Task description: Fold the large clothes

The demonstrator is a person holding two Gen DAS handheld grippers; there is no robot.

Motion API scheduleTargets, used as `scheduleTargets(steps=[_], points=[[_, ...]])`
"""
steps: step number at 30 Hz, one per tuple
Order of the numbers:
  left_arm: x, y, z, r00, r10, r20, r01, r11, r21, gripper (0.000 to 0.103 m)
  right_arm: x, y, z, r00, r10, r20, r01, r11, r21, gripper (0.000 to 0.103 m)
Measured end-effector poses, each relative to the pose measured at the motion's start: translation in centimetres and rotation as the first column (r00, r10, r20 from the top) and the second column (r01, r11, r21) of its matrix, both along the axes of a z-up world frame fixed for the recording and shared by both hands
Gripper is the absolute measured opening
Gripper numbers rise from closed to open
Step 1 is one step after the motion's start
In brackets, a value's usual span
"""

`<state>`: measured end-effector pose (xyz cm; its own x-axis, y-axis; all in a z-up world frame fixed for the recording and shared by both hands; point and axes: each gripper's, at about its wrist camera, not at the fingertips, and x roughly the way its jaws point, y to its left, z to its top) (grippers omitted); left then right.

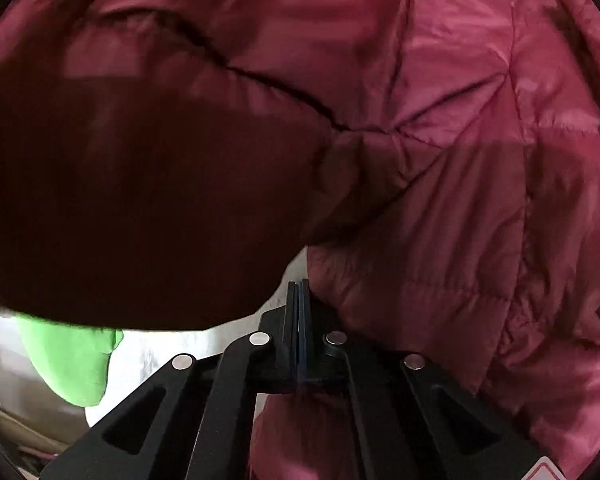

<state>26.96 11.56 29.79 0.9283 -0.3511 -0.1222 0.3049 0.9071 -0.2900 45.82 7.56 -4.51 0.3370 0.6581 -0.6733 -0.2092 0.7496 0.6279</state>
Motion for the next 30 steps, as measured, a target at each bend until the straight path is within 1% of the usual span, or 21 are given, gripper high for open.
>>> scheduleTargets(steps=[4, 5, 6, 8, 10, 11, 13, 14, 15, 16, 17, 18, 20, 21, 22, 23, 25, 26, 27, 29, 30], points=[[0.2, -3.8, 0.1, 0.998, -0.062, 0.002, 0.062, 0.998, 0.03, 0.003, -3.7, -4.1, 1.9, 1.0, -0.023, -0.012, 0.024, 0.999, 0.036, 0.0], [0.5, -4.4, -0.1, 0.998, -0.07, 0.001, 0.07, 0.997, 0.038, 0.003, -5.4, -6.4, 2.5, 0.999, -0.044, -0.016, 0.045, 0.998, 0.033, 0.007], [0.7, -5.7, -0.3, 0.996, -0.087, -0.006, 0.087, 0.995, 0.043, 0.003, -6.8, -8.4, 3.0, 0.998, -0.061, -0.01, 0.061, 0.997, 0.05, 0.01], [1.3, -7.8, -0.9, 0.991, -0.132, -0.025, 0.133, 0.99, 0.041, 0.003, -10.0, -13.3, 4.0, 0.993, -0.117, 0.008, 0.116, 0.991, 0.066, 0.01], [2.3, -11.0, -2.2, 0.983, -0.175, -0.063, 0.178, 0.983, 0.041, 0.004, -13.1, -18.0, 4.7, 0.98, -0.194, 0.045, 0.192, 0.981, 0.039, 0.011], [2.9, -12.5, -3.0, 0.978, -0.192, -0.084, 0.195, 0.98, 0.042, 0.004, -15.0, -20.5, 5.0, 0.967, -0.245, 0.075, 0.245, 0.969, 0.005, 0.012], [4.3, -16.5, -5.8, 0.965, -0.219, -0.144, 0.23, 0.971, 0.06, 0.007, -18.2, -24.1, 5.3, 0.94, -0.319, 0.118, 0.327, 0.944, -0.049, 0.012], [5.0, -18.4, -7.4, 0.958, -0.231, -0.171, 0.245, 0.967, 0.071, 0.018, -19.9, -26.2, 5.3, 0.922, -0.363, 0.133, 0.374, 0.925, -0.07, 0.013], [5.9, -20.8, -10.0, 0.949, -0.224, -0.222, 0.25, 0.964, 0.095, 0.043, -21.4, -28.0, 5.1, 0.907, -0.396, 0.141, 0.409, 0.908, -0.085, 0.013], [6.8, -22.8, -12.7, 0.935, -0.223, -0.275, 0.26, 0.96, 0.106, 0.056, -22.1, -28.9, 4.7, 0.9, -0.412, 0.144, 0.427, 0.899, -0.095, 0.013], [7.2, -23.8, -14.4, 0.927, -0.221, -0.304, 0.266, 0.957, 0.116, 0.068, -23.4, -30.4, 4.5, 0.886, -0.439, 0.149, 0.456, 0.883, -0.112, 0.014], [7.8, -25.3, -17.3, 0.912, -0.206, -0.355, 0.27, 0.953, 0.138, 0.068, -23.5, -32.4, 4.1, 0.877, -0.455, 0.154, 0.475, 0.871, -0.126, 0.015], [8.5, -27.0, -21.9, 0.878, -0.182, -0.442, 0.288, 0.939, 0.186, 0.068, -24.9, -33.7, 3.9, 0.859, -0.477, 0.189, 0.507, 0.844, -0.176, 0.024], [8.6, -27.0, -23.9, 0.858, -0.172, -0.485, 0.299, 0.933, 0.198, 0.068, -25.4, -33.9, 3.9, 0.847, -0.485, 0.215, 0.525, 0.825, -0.209, 0.027], [8.5, -26.7, -25.2, 0.839, -0.184, -0.512, 0.316, 0.931, 0.183, 0.068, -25.7, -34.2, 3.9, 0.837, -0.49, 0.243, 0.541, 0.805, -0.242, 0.033], [8.0, -25.9, -25.9, 0.825, -0.21, -0.525, 0.332, 0.931, 0.149, 0.068, -26.0, -34.5, 4.0, 0.831, -0.486, 0.272, 0.551, 0.789, -0.273, 0.036], [6.8, -22.8, -25.9, 0.803, -0.286, -0.522, 0.373, 0.925, 0.066, 0.069, -26.0, -34.9, 4.3, 0.827, -0.479, 0.293, 0.553, 0.785, -0.277, 0.038], [6.2, -21.2, -25.6, 0.8, -0.309, -0.515, 0.385, 0.922, 0.045, 0.07, -25.8, -35.4, 4.5, 0.823, -0.481, 0.302, 0.557, 0.787, -0.264, 0.041], [5.7, -19.1, -25.1, 0.803, -0.316, -0.504, 0.385, 0.922, 0.035, 0.074, -25.5, -35.7, 4.8, 0.819, -0.484, 0.309, 0.561, 0.787, -0.255, 0.043], [5.7, -14.8, -24.4, 0.822, -0.289, -0.492, 0.346, 0.938, 0.028, 0.082, -24.3, -36.9, 5.8, 0.81, -0.49, 0.321, 0.57, 0.788, -0.233, 0.05], [6.1, -11.6, -24.6, 0.832, -0.249, -0.497, 0.297, 0.955, 0.019, 0.083, -23.6, -37.6, 6.0, 0.807, -0.496, 0.322, 0.573, 0.79, -0.217, 0.052]])
